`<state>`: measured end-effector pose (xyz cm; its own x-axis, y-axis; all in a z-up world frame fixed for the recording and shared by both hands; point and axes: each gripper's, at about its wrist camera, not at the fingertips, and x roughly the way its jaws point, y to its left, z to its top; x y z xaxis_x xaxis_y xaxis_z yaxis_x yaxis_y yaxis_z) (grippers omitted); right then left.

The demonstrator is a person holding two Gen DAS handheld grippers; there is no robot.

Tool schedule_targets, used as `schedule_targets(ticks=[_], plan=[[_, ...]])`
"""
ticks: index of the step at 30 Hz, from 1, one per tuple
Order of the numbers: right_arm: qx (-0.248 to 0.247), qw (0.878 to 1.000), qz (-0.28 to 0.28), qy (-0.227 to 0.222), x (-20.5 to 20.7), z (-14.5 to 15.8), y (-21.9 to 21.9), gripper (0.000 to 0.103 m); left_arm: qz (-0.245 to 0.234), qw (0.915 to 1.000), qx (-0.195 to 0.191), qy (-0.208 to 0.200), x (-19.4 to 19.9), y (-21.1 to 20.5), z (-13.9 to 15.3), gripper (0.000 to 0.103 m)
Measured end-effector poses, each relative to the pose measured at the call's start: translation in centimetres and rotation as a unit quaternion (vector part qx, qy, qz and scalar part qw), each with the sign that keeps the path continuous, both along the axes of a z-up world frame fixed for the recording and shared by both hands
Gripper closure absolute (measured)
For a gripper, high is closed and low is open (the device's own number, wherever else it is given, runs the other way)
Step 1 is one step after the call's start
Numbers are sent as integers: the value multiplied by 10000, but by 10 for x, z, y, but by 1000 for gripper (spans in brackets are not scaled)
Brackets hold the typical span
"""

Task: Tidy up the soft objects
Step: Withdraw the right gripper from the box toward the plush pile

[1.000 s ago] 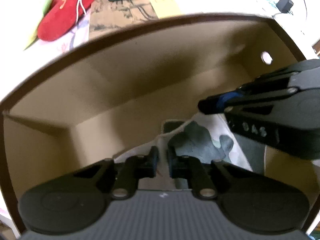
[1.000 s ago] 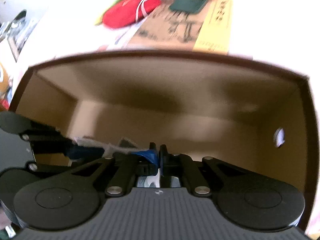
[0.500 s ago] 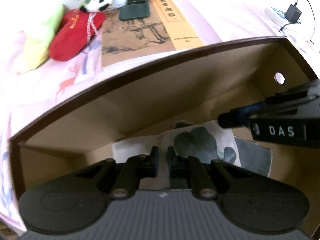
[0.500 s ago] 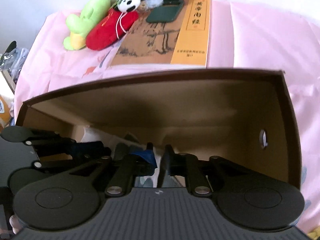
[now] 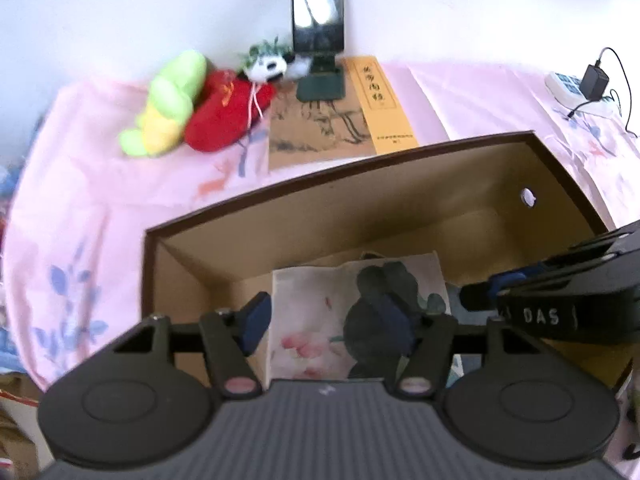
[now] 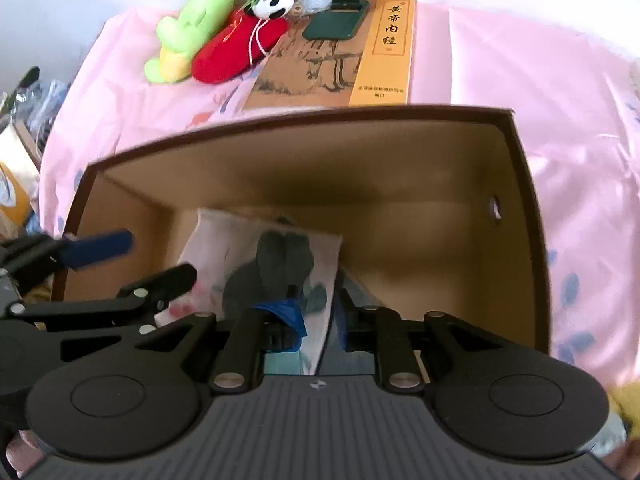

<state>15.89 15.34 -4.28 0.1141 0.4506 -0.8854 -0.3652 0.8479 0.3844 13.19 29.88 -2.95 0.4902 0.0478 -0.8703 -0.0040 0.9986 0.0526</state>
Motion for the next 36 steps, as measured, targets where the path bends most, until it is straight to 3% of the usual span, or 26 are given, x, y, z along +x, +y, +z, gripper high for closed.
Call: schedule_targets(ticks=[12,25,36], plan=[[-343,9990,-186,-202,-61,26,-23,100,37,9993,237,-274,-57,-27,27,34],[43,9956,-427,-839,-109,59,-64,98,355,9971,511,-440,-101,-61,46,30],[327,9949,-111,-943,-133,69,-96,97,1022,9915,640,-486,-138,-93,58,26]])
